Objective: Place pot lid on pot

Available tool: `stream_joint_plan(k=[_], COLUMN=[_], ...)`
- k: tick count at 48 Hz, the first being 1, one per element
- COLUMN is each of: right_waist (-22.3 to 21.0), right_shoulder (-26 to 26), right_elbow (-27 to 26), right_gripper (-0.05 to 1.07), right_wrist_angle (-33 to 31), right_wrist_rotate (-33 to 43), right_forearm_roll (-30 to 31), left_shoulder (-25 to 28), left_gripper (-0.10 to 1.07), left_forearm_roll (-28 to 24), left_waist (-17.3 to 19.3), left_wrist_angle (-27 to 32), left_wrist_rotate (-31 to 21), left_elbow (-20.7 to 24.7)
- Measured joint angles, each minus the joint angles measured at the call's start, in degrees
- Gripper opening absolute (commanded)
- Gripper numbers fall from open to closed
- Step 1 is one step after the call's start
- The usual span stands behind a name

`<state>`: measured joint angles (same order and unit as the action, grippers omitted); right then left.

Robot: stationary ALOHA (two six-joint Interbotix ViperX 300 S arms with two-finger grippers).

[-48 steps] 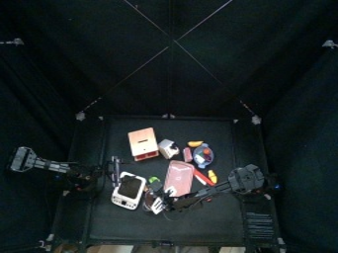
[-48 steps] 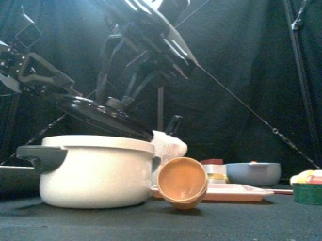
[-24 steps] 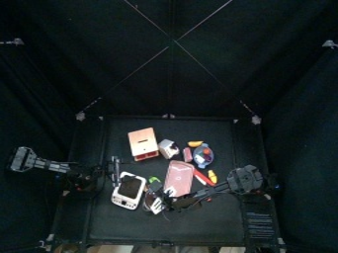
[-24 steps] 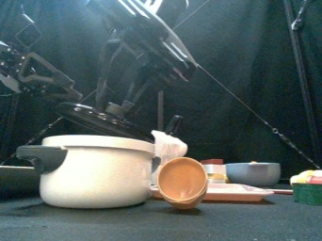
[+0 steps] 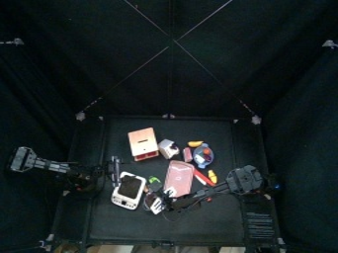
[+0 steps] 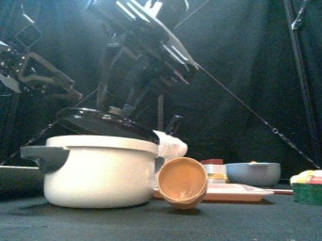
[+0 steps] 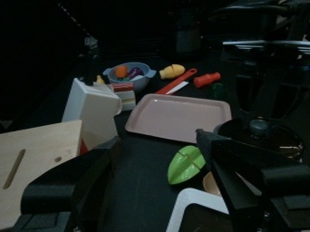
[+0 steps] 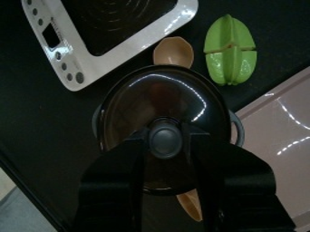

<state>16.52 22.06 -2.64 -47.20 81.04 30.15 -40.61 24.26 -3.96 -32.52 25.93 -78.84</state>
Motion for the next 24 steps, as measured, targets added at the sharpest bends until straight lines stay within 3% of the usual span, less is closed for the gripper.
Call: stream_joint_plan(k=[24], right_waist=[0.0], right_shoulder=[1.3], right_elbow=[-0.4], right_gripper=[0.65], right_wrist_angle=[0.3], right_wrist_rotate=[0.0], right_forearm_roll=[0.4], left_shoulder=[0.1], left_gripper=[0.99], left_forearm_roll=[0.0], left_waist=[0.0], left_wrist_angle=[0.0], left_wrist_rotate=[0.1], left_elbow=[0.0])
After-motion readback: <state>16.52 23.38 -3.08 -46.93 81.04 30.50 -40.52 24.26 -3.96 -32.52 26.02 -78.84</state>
